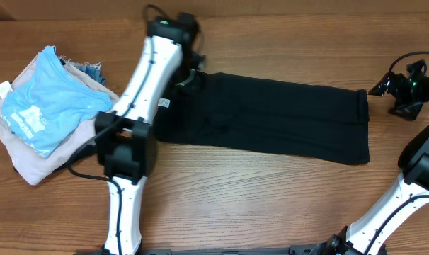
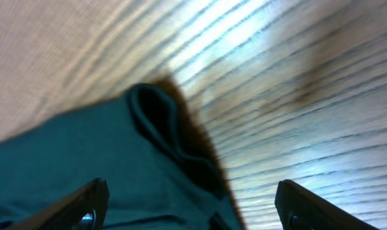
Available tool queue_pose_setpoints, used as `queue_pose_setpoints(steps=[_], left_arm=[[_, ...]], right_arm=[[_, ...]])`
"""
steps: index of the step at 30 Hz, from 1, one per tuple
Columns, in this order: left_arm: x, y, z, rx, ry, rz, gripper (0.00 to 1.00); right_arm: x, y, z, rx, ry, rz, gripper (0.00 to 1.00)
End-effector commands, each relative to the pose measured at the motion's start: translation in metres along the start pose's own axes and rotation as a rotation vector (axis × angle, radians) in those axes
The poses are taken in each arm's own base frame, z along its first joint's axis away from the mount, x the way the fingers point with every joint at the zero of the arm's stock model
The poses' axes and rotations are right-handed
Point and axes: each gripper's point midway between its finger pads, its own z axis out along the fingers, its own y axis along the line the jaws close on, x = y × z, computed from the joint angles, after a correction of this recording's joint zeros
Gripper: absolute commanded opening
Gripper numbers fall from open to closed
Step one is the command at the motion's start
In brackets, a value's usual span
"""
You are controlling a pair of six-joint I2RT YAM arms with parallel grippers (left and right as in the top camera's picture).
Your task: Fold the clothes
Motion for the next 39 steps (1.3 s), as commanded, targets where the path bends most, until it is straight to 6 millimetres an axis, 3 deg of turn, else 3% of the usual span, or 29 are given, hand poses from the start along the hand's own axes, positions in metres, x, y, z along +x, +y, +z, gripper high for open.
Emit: queue_pose_setpoints(steps=[1, 6, 9, 11, 14, 17, 21, 26, 30, 33, 39], left_arm=[[-0.006, 0.022, -0.042, 0.112, -0.113, -0.134, 0.09], [-0.005, 0.048, -0.108, 0.093, -0.312, -0.111, 0.13], [-0.006, 0.052, -0.134, 0.083, -0.401, -0.108, 0.15], [-0.005, 0.050, -0.145, 0.076, -0.436, -0.080, 0.16], [-0.004, 0.050, -0.146, 0.072, -0.436, -0.062, 0.16], [-0.003, 0.050, -0.145, 0.070, -0.431, -0.054, 0.15], [-0.003, 0.049, -0.145, 0.067, -0.430, -0.040, 0.15], [-0.002, 0.049, -0.145, 0.068, -0.428, -0.040, 0.15], [-0.002, 0.049, -0.145, 0.068, -0.425, -0.041, 0.15], [-0.001, 0.049, -0.145, 0.068, -0.423, -0.041, 0.15], [0.000, 0.049, -0.144, 0.069, -0.418, -0.043, 0.15]], right_arm=[[0.012, -0.012, 0.008, 0.022, 0.028, -0.031, 0.89], [0.040, -0.007, 0.033, -0.052, 0.112, -0.037, 0.88], [0.055, -0.003, 0.045, -0.054, 0.156, -0.060, 0.82], [0.061, 0.011, 0.053, -0.086, 0.173, -0.085, 0.76], [0.066, 0.026, 0.060, -0.093, 0.190, -0.119, 0.62], [0.072, 0.038, 0.066, -0.078, 0.207, -0.157, 0.59], [0.074, 0.027, 0.067, 0.010, 0.220, -0.138, 0.50], [0.077, 0.011, 0.061, 0.020, 0.235, -0.094, 0.48], [0.077, -0.013, 0.054, 0.081, 0.240, -0.030, 0.22], [0.076, -0.016, 0.052, 0.050, 0.232, 0.005, 0.04], [0.072, -0.009, 0.048, 0.017, 0.223, 0.009, 0.04]])
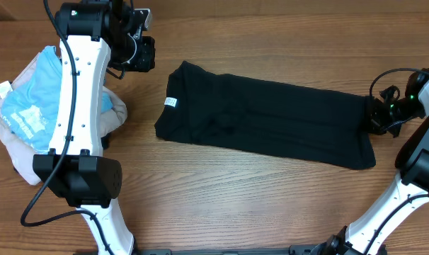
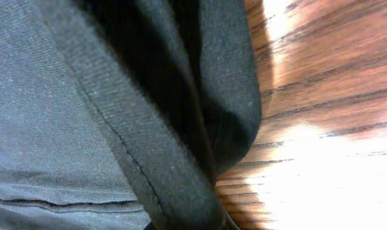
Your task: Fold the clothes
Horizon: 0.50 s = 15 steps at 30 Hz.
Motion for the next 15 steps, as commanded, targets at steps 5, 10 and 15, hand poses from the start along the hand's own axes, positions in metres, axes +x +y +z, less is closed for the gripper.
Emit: queue_pose_setpoints(steps=[5, 10, 15], left_arm=[[0.001, -0.002, -0.004, 0.014, -0.003, 0.017, 0.15], [-0.001, -0.003, -0.005, 0.020, -0.011, 0.015, 0.13], [-0.013, -0.010, -0.023, 0.031, -0.072, 0.025, 0.14]], right_arm=[[-0.007, 0.007, -0.061, 0.024, -0.089, 0.074, 0.04], [0.007, 0.071, -0.095, -0.016, -0.167, -0.043, 0.04], [0.038, 0.137, -0.061, 0.010, -0.067, -0.216, 0.04]])
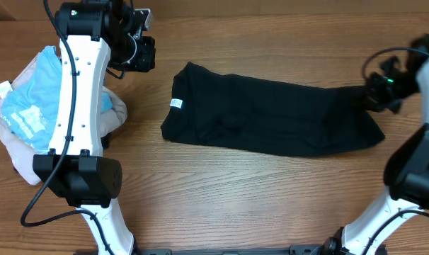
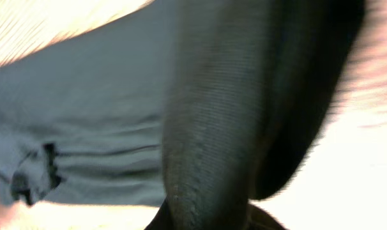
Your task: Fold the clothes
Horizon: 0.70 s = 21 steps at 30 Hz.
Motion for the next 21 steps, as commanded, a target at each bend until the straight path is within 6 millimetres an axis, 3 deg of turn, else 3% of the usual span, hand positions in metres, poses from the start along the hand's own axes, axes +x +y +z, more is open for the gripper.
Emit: queue_pose_setpoints(steps=[1, 6, 10, 16, 19, 21], left_arm=[[-0.015, -0.009, -0.025, 0.021, -0.080, 0.028, 0.15], [-0.023, -0.014, -0.043, 0.019, -0.134, 0.043, 0.17], [-0.023, -0.014, -0.044, 0.020, -0.135, 0.044, 0.18], [-0.022, -0.014, -0.044, 0.020, -0.129, 0.042, 0.18], [-0.020, -0.014, -0.044, 0.020, -0.123, 0.040, 0.18], [-0.021, -0.014, -0.044, 0.020, -0.124, 0.041, 0.18]], right_arm=[[0.017, 0.053, 0.018, -0.010, 0.047, -0.118, 0.04], [0.049, 0.116, 0.044, 0.007, 0.111, -0.235, 0.04], [0.073, 0.147, 0.063, 0.022, 0.158, -0.280, 0.04], [0.090, 0.173, 0.090, 0.026, 0.159, -0.269, 0.04], [0.097, 0.177, 0.098, 0.012, 0.176, -0.268, 0.19], [0.106, 0.180, 0.095, 0.001, 0.201, -0.299, 0.20]])
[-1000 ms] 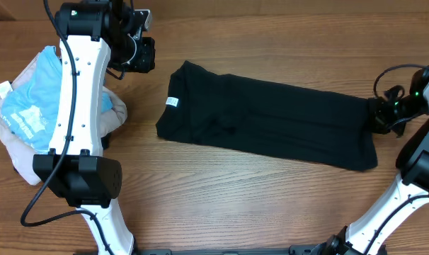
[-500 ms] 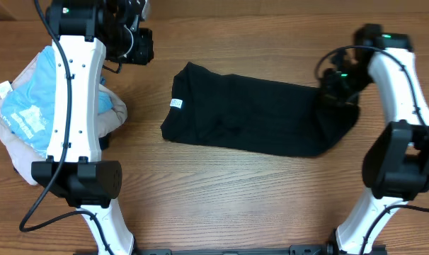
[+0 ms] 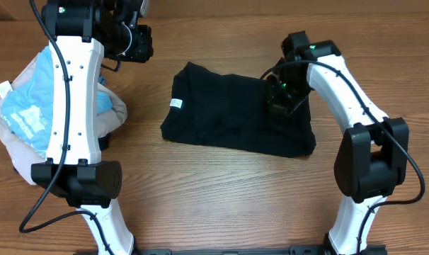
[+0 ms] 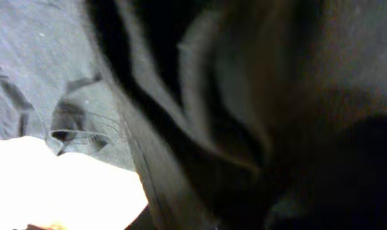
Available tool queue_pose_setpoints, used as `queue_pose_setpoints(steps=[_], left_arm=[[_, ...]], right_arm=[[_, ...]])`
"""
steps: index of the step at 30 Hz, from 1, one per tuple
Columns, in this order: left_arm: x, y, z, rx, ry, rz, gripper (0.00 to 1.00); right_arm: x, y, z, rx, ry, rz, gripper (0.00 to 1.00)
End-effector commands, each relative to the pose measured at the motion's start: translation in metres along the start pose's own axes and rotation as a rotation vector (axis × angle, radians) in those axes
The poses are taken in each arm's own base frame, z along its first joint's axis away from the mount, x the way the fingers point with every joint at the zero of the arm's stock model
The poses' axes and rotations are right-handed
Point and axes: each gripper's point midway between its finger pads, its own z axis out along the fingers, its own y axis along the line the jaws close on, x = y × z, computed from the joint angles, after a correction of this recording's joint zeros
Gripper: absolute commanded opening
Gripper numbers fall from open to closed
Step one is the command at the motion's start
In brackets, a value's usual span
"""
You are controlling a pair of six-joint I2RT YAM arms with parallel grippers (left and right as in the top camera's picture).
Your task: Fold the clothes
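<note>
The black garment (image 3: 221,117) lies across the table's middle, with a white tag (image 3: 175,103) at its left end. Its right end is lifted and doubled back over the middle. My right gripper (image 3: 278,95) is shut on that end, above the cloth. In the right wrist view dark fabric (image 4: 66,76) fills the frame and hides the fingers. My left gripper (image 3: 133,42) hangs high at the back left, away from the garment; its jaws cannot be made out.
A pile of clothes, a light blue shirt (image 3: 37,106) on beige cloth (image 3: 30,166), sits at the table's left edge. The left arm's base (image 3: 76,180) stands beside it. The right arm's base (image 3: 367,170) is right of the garment. Bare wood (image 3: 398,64) shows at the right.
My right gripper has moved from the far right to over the garment's middle, with the right end held in it. The garment is now about half as long. The left arm barely moved.
At first the garment lay stretched out, the left gripper at its left end and the right gripper open beside its right end. Then the left arm was back at the far left and the right gripper was on the right end. That end was lifted, and now lies folded leftward.
</note>
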Motion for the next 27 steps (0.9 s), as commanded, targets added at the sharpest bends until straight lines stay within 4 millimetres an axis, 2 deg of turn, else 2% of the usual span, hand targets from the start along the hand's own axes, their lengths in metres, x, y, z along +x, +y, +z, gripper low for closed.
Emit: queue_pose_setpoints(steps=[1, 4, 7, 9, 11, 13, 16, 19, 20, 23, 27], left_arm=[[-0.004, -0.003, -0.009, 0.013, -0.025, 0.013, 0.18], [-0.005, -0.003, -0.009, 0.012, -0.029, 0.014, 0.19], [-0.007, -0.003, -0.009, 0.009, -0.037, 0.016, 0.20], [-0.009, -0.003, -0.009, 0.008, -0.047, 0.019, 0.20], [-0.011, -0.003, -0.009, 0.008, -0.053, 0.021, 0.21], [-0.012, -0.003, -0.009, 0.008, -0.056, 0.022, 0.21], [-0.012, -0.003, -0.009, 0.008, -0.056, 0.021, 0.21], [-0.012, -0.003, -0.009, 0.008, -0.056, 0.022, 0.21], [-0.012, -0.003, -0.009, 0.008, -0.056, 0.022, 0.21], [-0.012, -0.003, -0.009, 0.008, -0.057, 0.022, 0.21], [-0.013, -0.003, -0.009, 0.008, -0.060, 0.023, 0.22]], right_arm=[[0.009, 0.007, 0.000, -0.027, 0.031, -0.004, 0.19], [0.008, 0.002, -0.013, -0.057, 0.015, -0.017, 0.19], [0.014, 0.009, -0.018, -0.128, 0.040, -0.045, 0.19], [0.012, 0.023, -0.018, -0.183, 0.035, -0.064, 0.20], [0.009, 0.033, -0.017, -0.208, 0.020, -0.064, 0.27], [0.003, 0.047, -0.014, -0.228, -0.007, -0.053, 0.45], [0.002, 0.073, -0.015, -0.313, -0.020, -0.107, 0.47], [0.002, 0.073, -0.015, -0.312, -0.022, -0.105, 0.46], [-0.002, 0.066, -0.017, -0.310, -0.032, -0.089, 0.45], [-0.024, 0.027, -0.029, -0.262, -0.093, -0.009, 0.47], [-0.049, -0.054, -0.045, -0.117, -0.184, 0.132, 0.66]])
